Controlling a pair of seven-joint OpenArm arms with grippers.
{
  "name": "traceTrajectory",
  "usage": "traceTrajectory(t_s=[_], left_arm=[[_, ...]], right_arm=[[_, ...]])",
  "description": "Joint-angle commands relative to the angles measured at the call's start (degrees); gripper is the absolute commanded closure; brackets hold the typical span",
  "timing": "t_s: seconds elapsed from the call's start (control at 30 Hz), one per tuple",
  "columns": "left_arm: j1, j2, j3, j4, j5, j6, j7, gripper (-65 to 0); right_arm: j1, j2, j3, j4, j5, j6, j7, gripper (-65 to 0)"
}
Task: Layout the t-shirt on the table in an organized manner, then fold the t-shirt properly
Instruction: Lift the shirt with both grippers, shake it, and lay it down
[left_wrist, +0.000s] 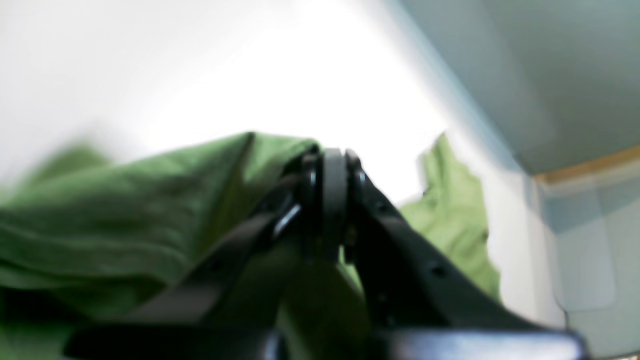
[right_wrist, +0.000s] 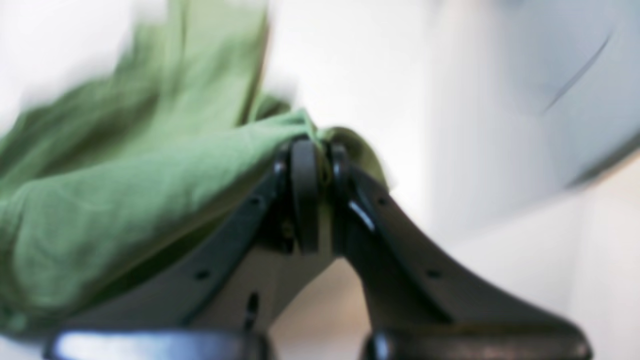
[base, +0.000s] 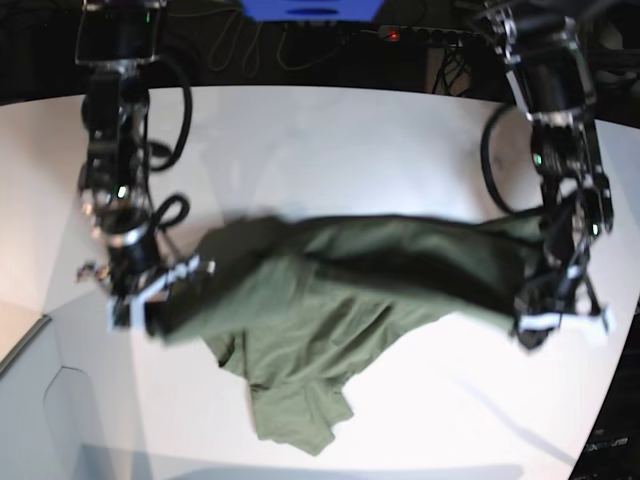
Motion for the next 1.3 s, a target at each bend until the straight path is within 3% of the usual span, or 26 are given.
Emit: traceTrajectory(t_s=[0.0, 0.23, 0.47, 0.7, 0.83, 0.97, 1.17, 1.27], left_arm=[[-4.34, -0.65, 0.87, 1.14, 0.63, -0.58, -1.68, 0.0], [-25.26, -1.36, 9.31, -1.58, 8.02, -0.58, -1.68, 0.0], [-46.01, -1.27, 13.09, -12.66, 8.28, -0.58, -1.68, 0.0], [-58.14, -0.92, 14.41, -14.50, 7.75, -0.58, -1.68, 0.0], [-57.35, -0.92, 14.41, -13.54, 7.66, -0.58, -1.68, 0.0], [-47.86, -1.44, 14.15, -8.09, 7.66, -0.58, -1.68, 0.0], [-27.28, -3.73, 10.54, 4.92, 7.58, -0.58, -1.68, 0.0], [-14.80, -3.73, 5.62, 12.40, 7.49, -0.58, -1.68, 0.0]], right_arm=[[3.45, -0.05, 0.34, 0.89, 0.40, 0.02, 2.04, 0.0], [24.11, 0.65, 1.31, -7.91, 0.40, 0.20, -0.16, 0.0], [43.98, 2.58, 1.31, -16.08, 0.67, 0.20, 1.51, 0.0], [53.12, 5.49, 1.49, -17.58, 0.67, 0.20, 3.01, 0.0], [51.01, 6.54, 1.58, -17.22, 0.67, 0.20, 3.09, 0.0], [42.92, 6.72, 5.27, -13.27, 0.67, 0.20, 5.47, 0.0], [26.75, 6.63, 6.94, -7.11, 0.67, 0.20, 11.01, 0.0], [16.55, 4.52, 6.94, -2.54, 0.67, 0.20, 13.82, 0.0]])
